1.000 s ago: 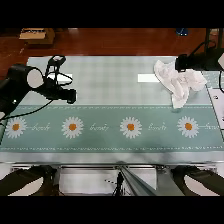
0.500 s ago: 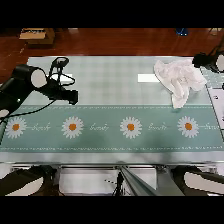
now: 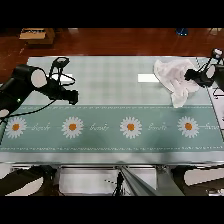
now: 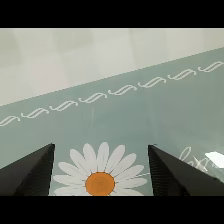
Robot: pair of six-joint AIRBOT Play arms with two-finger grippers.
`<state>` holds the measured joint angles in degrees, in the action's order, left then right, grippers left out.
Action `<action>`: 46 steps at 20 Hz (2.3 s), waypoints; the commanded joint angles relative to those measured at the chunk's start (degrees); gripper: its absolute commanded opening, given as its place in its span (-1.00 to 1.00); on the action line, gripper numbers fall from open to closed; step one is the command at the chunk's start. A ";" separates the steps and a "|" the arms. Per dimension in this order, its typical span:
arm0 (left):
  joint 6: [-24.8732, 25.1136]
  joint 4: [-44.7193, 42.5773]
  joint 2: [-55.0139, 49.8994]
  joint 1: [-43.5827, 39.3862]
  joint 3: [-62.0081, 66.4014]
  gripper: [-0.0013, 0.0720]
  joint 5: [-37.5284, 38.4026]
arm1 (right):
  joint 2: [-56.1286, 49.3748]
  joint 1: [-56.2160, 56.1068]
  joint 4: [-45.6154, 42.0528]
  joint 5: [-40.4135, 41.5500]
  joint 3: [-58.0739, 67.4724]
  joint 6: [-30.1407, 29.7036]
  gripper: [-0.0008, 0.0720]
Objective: Fold the shirts.
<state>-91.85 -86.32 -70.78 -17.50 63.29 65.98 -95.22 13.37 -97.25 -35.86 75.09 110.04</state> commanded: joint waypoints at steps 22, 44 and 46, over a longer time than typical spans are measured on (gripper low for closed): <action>2.01 2.80 8.02 -0.02 46.27 0.75 23.32 | 63.52 -14.80 20.50 -4.74 0.02 -20.74 -0.89; 6.34 16.24 9.01 -0.02 -6.14 0.74 9.70 | 24.50 -45.62 11.10 -28.68 -1.84 -23.56 0.56; 8.48 18.78 9.01 0.00 -10.97 0.74 6.12 | 29.57 -40.11 5.49 -32.11 -1.90 -23.43 0.55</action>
<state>-86.32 -72.16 -61.76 -17.50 59.88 79.11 -70.65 -32.16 -84.01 -61.25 72.77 86.21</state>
